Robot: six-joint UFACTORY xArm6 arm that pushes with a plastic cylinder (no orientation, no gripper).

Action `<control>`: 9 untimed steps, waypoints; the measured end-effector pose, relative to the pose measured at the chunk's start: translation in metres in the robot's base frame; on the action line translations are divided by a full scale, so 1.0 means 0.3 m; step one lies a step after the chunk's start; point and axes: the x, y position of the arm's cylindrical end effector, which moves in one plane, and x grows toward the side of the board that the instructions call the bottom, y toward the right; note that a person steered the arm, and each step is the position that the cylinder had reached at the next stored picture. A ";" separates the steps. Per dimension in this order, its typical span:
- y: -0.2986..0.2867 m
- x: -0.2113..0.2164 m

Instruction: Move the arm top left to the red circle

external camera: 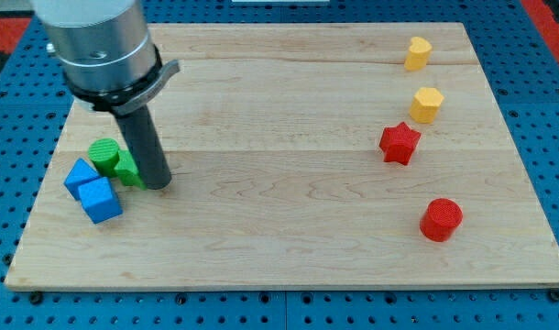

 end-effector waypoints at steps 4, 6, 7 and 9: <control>0.288 -0.090; 0.334 -0.090; 0.334 -0.090; 0.453 -0.090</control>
